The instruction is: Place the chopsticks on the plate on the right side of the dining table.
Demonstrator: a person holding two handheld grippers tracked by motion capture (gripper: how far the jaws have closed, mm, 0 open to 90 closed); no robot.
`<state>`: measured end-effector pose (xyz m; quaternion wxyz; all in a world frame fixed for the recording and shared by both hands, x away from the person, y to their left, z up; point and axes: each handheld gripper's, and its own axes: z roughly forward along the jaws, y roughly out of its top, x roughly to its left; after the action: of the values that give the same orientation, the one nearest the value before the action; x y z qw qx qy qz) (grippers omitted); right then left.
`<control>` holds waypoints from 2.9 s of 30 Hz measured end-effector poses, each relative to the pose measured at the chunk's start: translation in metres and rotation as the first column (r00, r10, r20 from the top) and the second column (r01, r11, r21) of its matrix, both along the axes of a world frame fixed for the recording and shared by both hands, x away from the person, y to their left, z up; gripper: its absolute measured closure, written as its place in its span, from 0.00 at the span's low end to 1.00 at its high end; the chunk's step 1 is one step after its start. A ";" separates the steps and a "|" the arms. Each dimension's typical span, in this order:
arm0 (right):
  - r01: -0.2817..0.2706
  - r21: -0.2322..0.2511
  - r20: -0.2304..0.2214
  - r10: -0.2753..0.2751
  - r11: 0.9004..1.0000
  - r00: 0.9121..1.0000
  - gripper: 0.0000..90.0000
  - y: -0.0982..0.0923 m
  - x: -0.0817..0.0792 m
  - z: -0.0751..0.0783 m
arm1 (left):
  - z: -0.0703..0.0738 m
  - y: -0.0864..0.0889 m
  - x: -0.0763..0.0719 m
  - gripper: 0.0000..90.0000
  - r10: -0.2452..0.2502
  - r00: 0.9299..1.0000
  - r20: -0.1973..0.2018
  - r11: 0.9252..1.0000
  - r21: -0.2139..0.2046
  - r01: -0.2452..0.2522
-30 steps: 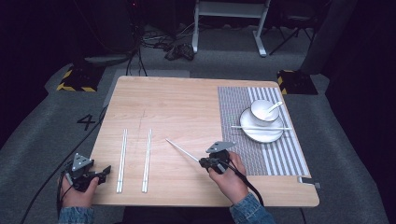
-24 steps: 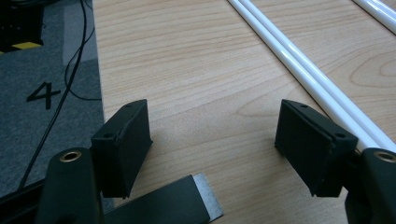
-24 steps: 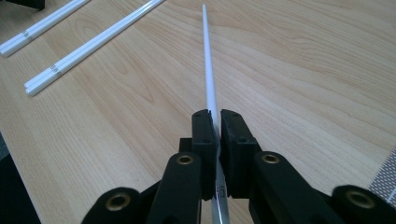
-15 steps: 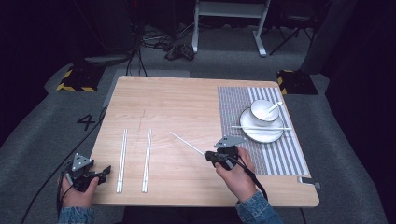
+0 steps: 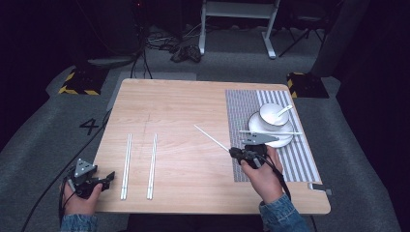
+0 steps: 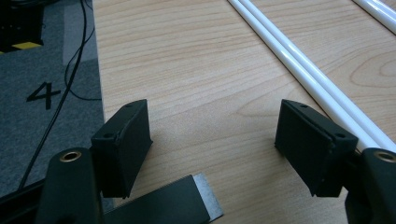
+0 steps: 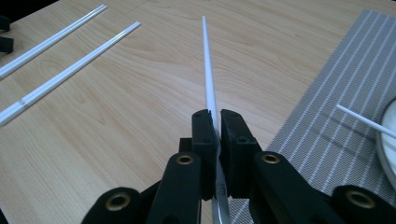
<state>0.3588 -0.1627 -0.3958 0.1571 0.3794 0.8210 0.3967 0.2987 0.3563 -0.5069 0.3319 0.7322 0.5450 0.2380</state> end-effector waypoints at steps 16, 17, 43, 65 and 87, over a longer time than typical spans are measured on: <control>0.147 0.004 -0.002 -0.147 0.989 0.989 0.95 -0.064 0.013 0.002 | 0.000 0.000 0.000 0.29 0.001 1.000 0.002 1.000 -0.001 -0.001; 0.164 0.005 -0.007 -0.164 0.986 0.986 0.95 -0.071 0.015 0.000 | 0.000 0.000 0.000 0.29 0.000 1.000 0.002 1.000 -0.001 0.000; 0.253 -0.057 -0.017 -0.255 0.966 0.967 0.94 -0.118 0.042 -0.017 | 0.000 0.000 -0.001 0.29 0.003 1.000 0.004 1.000 -0.003 -0.003; 0.243 -0.136 -0.062 -0.253 0.961 0.966 0.94 -0.141 0.075 -0.047 | 0.000 0.000 -0.001 0.29 0.003 1.000 0.004 1.000 -0.002 -0.003; 0.281 -0.216 -0.021 -0.293 0.935 0.956 0.82 -0.150 0.087 -0.061 | -0.001 0.000 -0.001 0.29 0.006 1.000 0.007 1.000 -0.004 -0.006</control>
<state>0.4461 -0.3132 -0.4564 0.2310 0.4866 0.7980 0.2701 0.2973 0.3559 -0.5077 0.3345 0.7291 0.5465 0.2407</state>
